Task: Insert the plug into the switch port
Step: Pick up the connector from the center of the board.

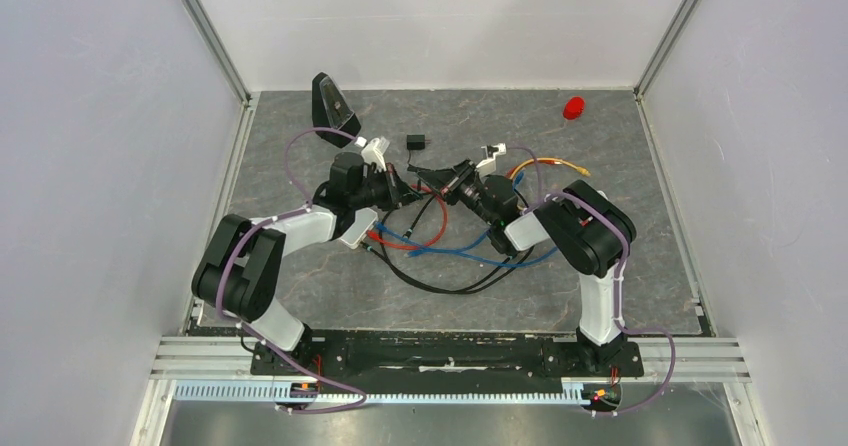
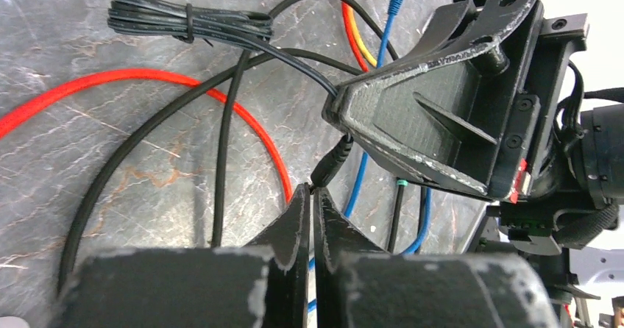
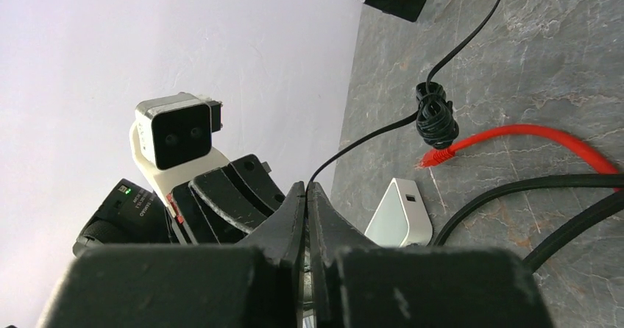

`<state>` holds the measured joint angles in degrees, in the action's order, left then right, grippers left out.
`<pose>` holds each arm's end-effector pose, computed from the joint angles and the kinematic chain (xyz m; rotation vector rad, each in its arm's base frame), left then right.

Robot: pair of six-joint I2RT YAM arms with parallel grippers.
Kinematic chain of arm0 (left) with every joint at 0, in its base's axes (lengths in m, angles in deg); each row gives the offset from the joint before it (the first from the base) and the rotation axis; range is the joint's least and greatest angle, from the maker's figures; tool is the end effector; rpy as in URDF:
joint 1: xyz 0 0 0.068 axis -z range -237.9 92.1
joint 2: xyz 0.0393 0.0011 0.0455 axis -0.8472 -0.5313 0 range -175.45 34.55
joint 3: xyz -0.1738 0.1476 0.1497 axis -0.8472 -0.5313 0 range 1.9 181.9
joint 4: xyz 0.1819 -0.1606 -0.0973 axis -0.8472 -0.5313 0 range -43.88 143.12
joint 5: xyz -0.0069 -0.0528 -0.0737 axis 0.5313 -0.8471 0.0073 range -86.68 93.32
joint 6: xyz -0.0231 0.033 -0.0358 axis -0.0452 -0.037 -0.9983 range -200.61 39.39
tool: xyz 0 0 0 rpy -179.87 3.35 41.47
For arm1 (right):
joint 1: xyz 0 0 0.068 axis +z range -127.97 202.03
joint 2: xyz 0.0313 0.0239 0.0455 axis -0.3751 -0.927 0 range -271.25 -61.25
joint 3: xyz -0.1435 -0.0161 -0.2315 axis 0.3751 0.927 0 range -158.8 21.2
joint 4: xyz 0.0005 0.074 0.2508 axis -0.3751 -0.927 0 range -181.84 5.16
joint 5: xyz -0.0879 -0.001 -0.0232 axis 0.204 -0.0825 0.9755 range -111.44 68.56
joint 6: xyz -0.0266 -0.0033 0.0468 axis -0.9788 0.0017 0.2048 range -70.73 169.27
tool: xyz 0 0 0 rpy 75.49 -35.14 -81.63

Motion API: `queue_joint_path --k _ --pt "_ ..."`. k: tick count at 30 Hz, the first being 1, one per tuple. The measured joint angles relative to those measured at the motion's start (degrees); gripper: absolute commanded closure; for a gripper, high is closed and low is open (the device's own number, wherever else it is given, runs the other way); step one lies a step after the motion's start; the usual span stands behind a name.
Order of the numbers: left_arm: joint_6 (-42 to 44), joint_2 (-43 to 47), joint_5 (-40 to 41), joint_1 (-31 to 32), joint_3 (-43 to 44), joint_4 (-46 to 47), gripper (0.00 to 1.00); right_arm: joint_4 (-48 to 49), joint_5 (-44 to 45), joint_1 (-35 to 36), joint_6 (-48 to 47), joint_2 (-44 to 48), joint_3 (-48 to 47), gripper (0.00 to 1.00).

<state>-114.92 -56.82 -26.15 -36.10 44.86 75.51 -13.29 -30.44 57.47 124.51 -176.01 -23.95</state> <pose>0.2981 -0.1382 0.1879 0.1156 2.1494 -1.1171 0.3075 0.2257 0.1482 0.4707 1.7267 1.5978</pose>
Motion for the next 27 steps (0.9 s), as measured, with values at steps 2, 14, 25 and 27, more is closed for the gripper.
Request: queue_joint_path --k 2,14,25,27 --pt "-0.04 0.00 -0.68 0.13 -0.02 0.42 0.98 0.83 0.31 -0.11 0.00 0.28 0.74 0.94" --pt "4.90 5.81 -0.46 0.09 2.29 -13.38 0.98 3.19 -9.57 -4.55 -8.63 1.99 5.66 0.72" --pt "14.25 11.74 -2.05 -2.19 5.18 -32.52 0.98 -6.27 -36.85 -11.23 -57.48 8.02 -2.29 0.65" --pt "15.32 10.86 -3.80 -2.64 6.03 -34.69 0.98 -7.41 -41.90 -11.02 -66.95 8.00 -4.17 0.65"
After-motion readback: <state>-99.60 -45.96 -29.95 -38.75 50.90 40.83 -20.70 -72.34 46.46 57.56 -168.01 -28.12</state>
